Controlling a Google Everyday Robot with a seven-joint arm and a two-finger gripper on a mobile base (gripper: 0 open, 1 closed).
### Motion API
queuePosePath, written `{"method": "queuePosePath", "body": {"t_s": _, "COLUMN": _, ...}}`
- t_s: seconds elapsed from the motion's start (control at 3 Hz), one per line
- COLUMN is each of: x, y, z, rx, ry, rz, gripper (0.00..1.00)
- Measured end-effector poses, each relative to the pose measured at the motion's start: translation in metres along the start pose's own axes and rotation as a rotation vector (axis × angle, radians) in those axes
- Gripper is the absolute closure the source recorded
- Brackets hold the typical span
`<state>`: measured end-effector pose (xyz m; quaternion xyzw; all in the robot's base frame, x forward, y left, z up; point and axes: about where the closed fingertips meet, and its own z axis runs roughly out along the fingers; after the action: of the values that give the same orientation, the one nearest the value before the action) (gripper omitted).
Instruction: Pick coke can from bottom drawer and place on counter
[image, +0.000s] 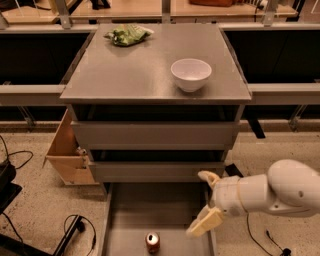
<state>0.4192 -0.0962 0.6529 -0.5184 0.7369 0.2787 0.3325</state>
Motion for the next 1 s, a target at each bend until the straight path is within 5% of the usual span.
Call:
{"method": "queuePosePath", "body": {"t_s": 0.67, "x": 0.068, "y": -0.028, "z": 0.119, "rx": -0.036, "ry": -0.116, "rz": -0.113, "gripper": 0.00}}
{"method": "queuePosePath", "body": {"t_s": 1.0, "x": 0.110, "y": -0.037, "z": 0.170, "rx": -0.079, "ry": -0.161, "rz": -0.115, "gripper": 0.00}}
